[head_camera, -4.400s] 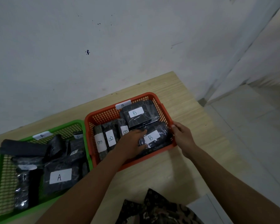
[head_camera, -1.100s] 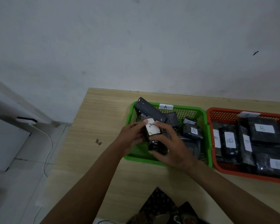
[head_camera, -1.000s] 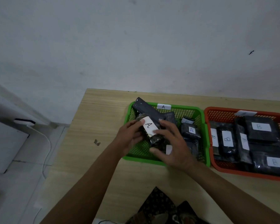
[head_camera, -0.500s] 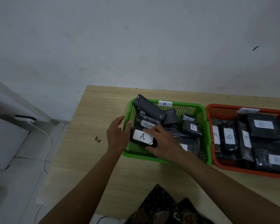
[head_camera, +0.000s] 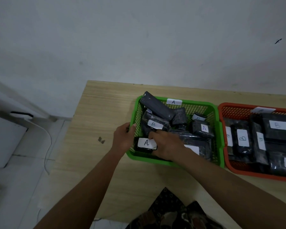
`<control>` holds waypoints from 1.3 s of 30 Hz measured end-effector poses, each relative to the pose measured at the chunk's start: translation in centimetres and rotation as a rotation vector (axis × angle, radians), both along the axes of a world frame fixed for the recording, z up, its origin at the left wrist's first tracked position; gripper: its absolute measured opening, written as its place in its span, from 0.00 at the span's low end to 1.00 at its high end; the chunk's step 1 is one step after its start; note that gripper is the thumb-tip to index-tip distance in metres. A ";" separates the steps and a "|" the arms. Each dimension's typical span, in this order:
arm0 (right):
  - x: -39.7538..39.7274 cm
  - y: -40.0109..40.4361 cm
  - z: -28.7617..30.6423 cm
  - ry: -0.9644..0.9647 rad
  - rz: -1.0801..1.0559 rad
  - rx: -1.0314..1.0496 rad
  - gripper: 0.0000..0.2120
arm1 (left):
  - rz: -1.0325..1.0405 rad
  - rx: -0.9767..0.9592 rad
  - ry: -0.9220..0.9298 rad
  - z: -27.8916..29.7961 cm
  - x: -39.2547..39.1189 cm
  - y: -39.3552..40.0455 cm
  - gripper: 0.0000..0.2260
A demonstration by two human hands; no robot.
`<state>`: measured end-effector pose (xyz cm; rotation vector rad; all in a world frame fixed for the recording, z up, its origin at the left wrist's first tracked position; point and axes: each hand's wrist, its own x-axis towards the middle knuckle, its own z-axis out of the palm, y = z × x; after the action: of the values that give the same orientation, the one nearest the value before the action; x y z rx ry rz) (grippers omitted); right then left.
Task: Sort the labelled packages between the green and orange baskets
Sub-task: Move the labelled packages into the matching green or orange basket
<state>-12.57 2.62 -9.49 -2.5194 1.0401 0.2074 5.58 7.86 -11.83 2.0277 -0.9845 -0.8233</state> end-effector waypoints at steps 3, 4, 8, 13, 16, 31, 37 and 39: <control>0.3 0.2 -0.3 0.024 0.002 0.026 0.24 | -0.014 0.002 0.012 -0.2 0.4 -0.1 0.16; 0.3 0.2 -0.3 0.028 0.011 0.040 0.25 | -0.013 0.000 0.013 -0.2 0.4 -0.1 0.16; -0.4 -0.5 0.0 0.053 0.003 0.147 0.27 | -0.009 -0.013 0.003 -0.3 0.2 0.1 0.15; 0.0 -0.3 -0.3 0.082 0.031 0.151 0.21 | 0.019 -0.019 0.026 -0.1 0.0 0.2 0.15; 0.3 -0.4 -0.2 0.111 0.045 0.165 0.19 | 0.030 -0.024 0.017 -0.1 -0.2 0.2 0.15; -0.3 -3.6 -2.0 -0.244 -0.400 -0.140 0.15 | -0.073 -0.200 -0.271 2.2 -1.3 -2.1 0.18; -2.5 -3.5 0.0 -0.597 -0.422 0.231 0.13 | -0.203 -0.270 -0.260 3.9 -2.9 -3.4 0.21; -3.8 -3.8 1.3 -0.720 -0.499 0.352 0.14 | -0.218 -0.249 -0.169 4.3 -3.5 -3.8 0.22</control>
<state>-16.42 -1.14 -8.24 -1.7217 1.1366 -0.5667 2.05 4.08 -7.55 1.8189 -1.3513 -0.6111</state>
